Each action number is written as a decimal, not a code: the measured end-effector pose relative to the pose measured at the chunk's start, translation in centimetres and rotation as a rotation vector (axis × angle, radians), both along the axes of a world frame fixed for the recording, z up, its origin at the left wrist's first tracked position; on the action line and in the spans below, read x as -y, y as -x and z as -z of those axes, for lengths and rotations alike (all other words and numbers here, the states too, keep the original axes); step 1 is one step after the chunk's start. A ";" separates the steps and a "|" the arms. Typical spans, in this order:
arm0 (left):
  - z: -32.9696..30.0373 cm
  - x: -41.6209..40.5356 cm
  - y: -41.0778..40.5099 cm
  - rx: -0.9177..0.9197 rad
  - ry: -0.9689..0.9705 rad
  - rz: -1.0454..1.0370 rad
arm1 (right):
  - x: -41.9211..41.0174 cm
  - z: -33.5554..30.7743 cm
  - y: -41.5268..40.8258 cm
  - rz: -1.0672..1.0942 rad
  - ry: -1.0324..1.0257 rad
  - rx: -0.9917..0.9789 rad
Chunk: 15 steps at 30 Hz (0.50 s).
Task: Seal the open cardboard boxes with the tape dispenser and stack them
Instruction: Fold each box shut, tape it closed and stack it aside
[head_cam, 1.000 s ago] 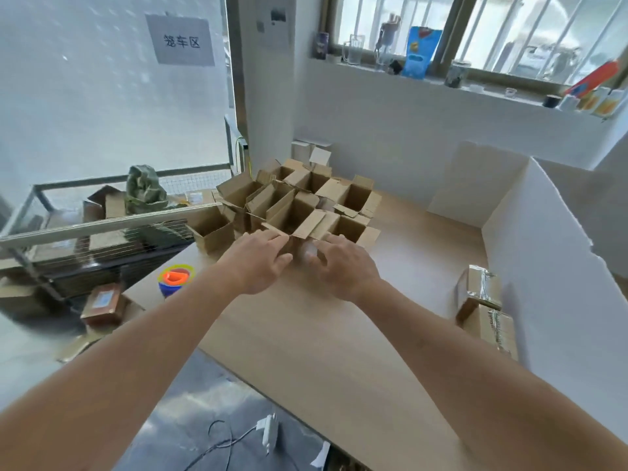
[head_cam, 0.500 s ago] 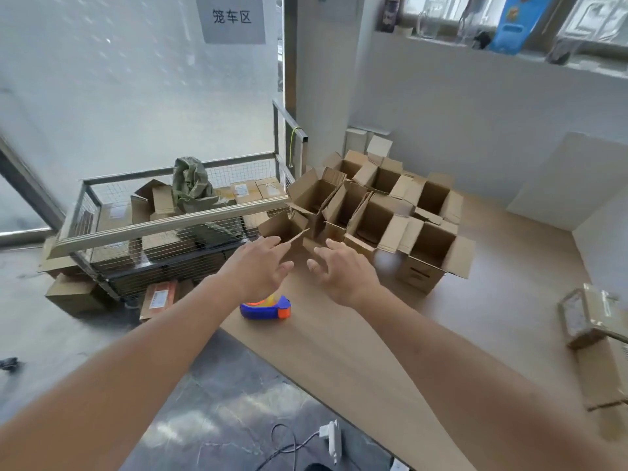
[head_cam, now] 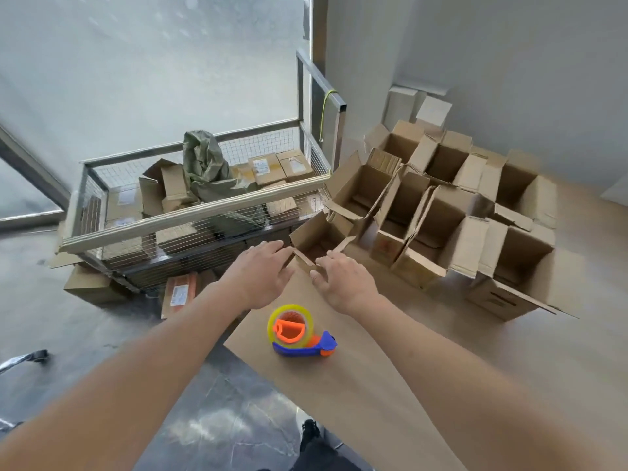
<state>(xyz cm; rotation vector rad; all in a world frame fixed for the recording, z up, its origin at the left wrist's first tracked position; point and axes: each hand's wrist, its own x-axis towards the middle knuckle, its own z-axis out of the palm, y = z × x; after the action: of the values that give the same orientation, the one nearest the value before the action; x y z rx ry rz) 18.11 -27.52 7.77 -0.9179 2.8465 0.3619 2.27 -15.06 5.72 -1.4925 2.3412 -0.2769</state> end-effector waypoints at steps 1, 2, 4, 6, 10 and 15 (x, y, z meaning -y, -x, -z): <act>0.7 1.1 0.6 -0.001 -0.005 -0.006 | 1.3 0.7 0.4 -0.004 -0.008 0.002; 1.2 2.2 1.1 0.001 -0.014 -0.011 | 2.5 1.3 0.7 -0.003 -0.015 0.005; 2.3 3.9 2.3 0.013 -0.037 -0.001 | 4.5 2.4 1.0 0.011 -0.031 0.022; 3.3 5.4 3.3 0.025 -0.057 0.024 | 6.1 3.5 1.1 0.016 -0.057 0.035; 5.3 8.8 4.9 0.030 -0.105 0.085 | 9.2 5.9 1.0 0.051 -0.116 0.054; 8.4 12.7 6.0 0.050 -0.167 0.188 | 12.3 9.4 0.4 0.153 -0.145 0.028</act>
<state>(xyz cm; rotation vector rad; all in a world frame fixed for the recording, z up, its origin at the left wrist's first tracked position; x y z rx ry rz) 12.07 -40.17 -0.65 -0.6146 2.7757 0.5363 1.91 -27.38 -3.66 -1.2383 2.4011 -0.1611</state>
